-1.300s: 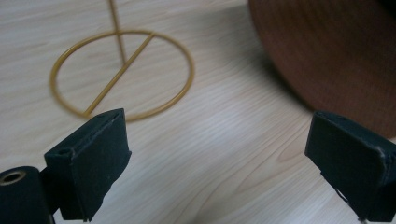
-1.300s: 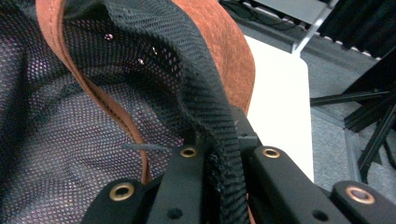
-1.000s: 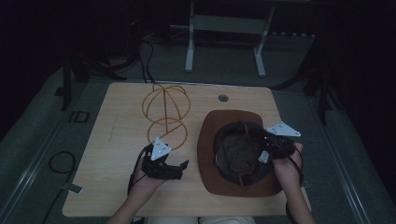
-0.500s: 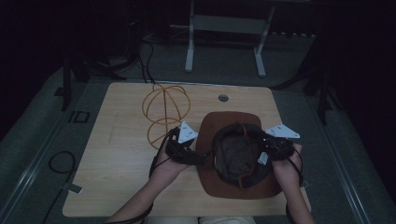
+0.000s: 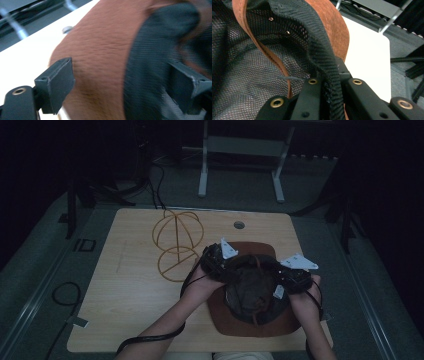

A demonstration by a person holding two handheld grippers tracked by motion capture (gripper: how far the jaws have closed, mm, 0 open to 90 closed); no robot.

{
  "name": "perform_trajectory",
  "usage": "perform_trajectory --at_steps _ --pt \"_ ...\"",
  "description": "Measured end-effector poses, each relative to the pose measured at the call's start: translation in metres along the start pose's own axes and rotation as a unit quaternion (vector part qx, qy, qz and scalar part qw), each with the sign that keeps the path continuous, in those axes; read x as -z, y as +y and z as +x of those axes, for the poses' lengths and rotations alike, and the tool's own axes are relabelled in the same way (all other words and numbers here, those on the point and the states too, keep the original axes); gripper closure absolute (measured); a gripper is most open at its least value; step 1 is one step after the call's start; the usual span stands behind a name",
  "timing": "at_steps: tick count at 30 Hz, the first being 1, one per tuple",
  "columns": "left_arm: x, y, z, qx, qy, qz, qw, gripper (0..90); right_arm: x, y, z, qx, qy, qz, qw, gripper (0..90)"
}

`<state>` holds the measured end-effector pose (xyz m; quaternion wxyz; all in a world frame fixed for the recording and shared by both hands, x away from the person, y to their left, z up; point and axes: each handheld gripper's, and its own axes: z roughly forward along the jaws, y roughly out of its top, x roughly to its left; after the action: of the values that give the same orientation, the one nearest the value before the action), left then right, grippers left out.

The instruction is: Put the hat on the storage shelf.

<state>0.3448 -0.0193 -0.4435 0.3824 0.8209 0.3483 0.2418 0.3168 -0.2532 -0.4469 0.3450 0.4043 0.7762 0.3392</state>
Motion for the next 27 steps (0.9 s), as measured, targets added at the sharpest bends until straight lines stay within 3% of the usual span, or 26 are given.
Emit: perform_trajectory --at_steps 2,6,8,12,16,24,27 --pt "-0.007 0.0 -0.001 0.003 0.016 0.016 0.9997 16.9 0.002 0.001 0.001 0.0 0.001 -0.003 1.0 85.9" --pt "-0.017 0.0 -0.005 -0.011 0.046 0.031 0.9984 30.5 0.004 0.004 0.004 -0.004 0.009 -0.007 0.9999 86.0" --pt "-0.022 0.0 -0.003 -0.003 0.048 0.036 0.9982 37.1 0.005 0.004 0.006 -0.007 0.01 -0.007 0.9999 86.0" --pt "-0.03 -0.002 0.0 0.006 0.046 0.038 0.9982 59.2 0.005 0.004 0.008 -0.013 0.015 -0.005 0.9998 85.9" --pt "-0.028 0.0 -0.001 -0.004 0.052 0.026 0.9983 81.1 0.004 0.001 0.011 -0.014 0.021 -0.003 0.9997 85.6" --pt "-0.017 0.007 0.0 -0.002 0.046 0.003 0.9989 86.3 0.013 -0.006 0.012 -0.029 0.032 -0.019 0.9989 80.8" --pt "-0.01 0.016 -0.002 -0.005 0.049 -0.015 0.9987 86.4 0.021 -0.008 0.01 -0.045 0.037 -0.031 0.9978 73.9"
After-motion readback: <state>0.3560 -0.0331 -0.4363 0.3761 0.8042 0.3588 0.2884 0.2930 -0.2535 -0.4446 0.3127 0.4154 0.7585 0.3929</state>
